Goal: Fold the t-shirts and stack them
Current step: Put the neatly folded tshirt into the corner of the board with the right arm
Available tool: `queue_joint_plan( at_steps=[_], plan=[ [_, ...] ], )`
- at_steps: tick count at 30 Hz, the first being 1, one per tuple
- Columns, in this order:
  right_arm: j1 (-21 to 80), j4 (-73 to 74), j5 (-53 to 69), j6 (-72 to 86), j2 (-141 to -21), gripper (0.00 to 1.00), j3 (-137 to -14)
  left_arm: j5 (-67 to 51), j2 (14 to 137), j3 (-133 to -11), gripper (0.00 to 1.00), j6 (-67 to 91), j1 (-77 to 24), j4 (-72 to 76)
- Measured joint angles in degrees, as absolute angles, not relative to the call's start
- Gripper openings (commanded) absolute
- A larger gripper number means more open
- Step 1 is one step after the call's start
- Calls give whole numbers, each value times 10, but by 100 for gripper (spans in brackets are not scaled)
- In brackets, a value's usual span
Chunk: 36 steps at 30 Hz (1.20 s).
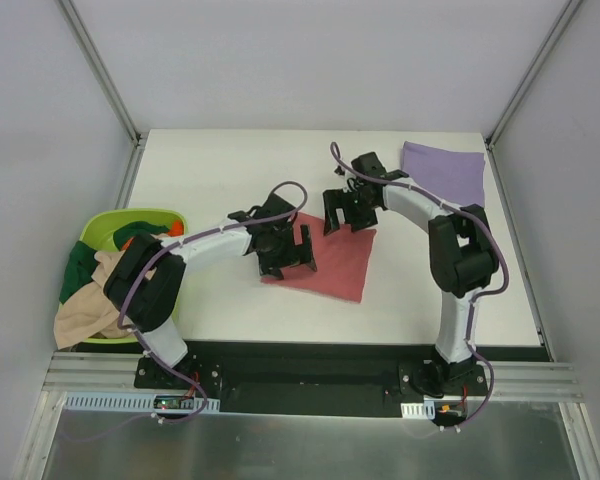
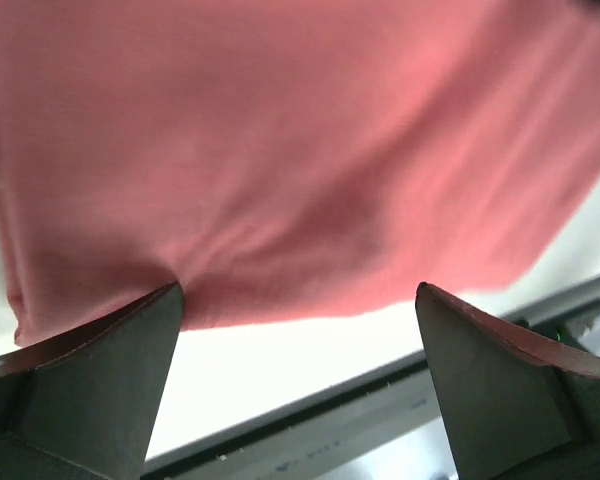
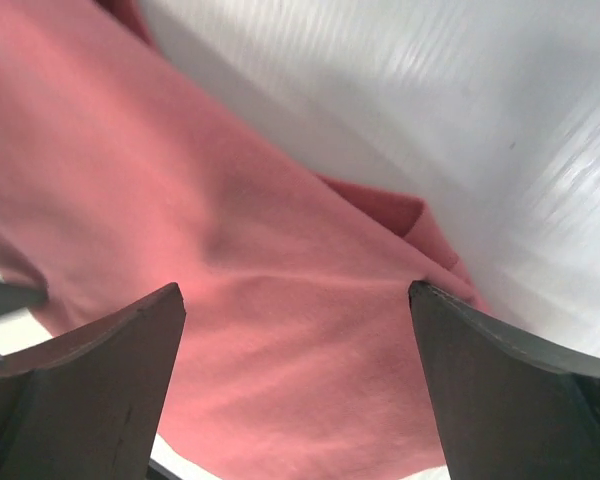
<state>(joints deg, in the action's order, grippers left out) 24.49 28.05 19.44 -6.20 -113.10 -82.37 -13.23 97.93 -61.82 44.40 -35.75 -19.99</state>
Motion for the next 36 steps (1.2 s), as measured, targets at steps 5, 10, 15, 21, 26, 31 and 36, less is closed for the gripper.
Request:
queue_joint_plan(
  at_steps=[5, 10, 15, 21, 26, 31, 36],
  plan=[
    [245, 310, 160, -86, -1137, 96, -897, -145, 928, -610, 99, 460, -407, -200],
    [244, 304, 75, -83, -1008, 96, -840, -128, 870, -616, 99, 448, -399, -201],
    [219, 260, 15, -19, -773, 96, -693, -118, 903, -691, 99, 409, -363, -203],
    [172, 225, 70, 70, -733, 96, -568, -120, 1013, -785, 99, 368, -311, -191],
    [176, 205, 139, 120, -806, 96, -498, -136, 1099, -801, 99, 351, -278, -185],
    [179, 179, 173, 153, -859, 99, -494, -140, 1139, -801, 99, 345, -269, -182],
    [198, 157, 175, 174, -880, 89, -494, -143, 1133, -787, 99, 347, -261, -168]
  ],
)
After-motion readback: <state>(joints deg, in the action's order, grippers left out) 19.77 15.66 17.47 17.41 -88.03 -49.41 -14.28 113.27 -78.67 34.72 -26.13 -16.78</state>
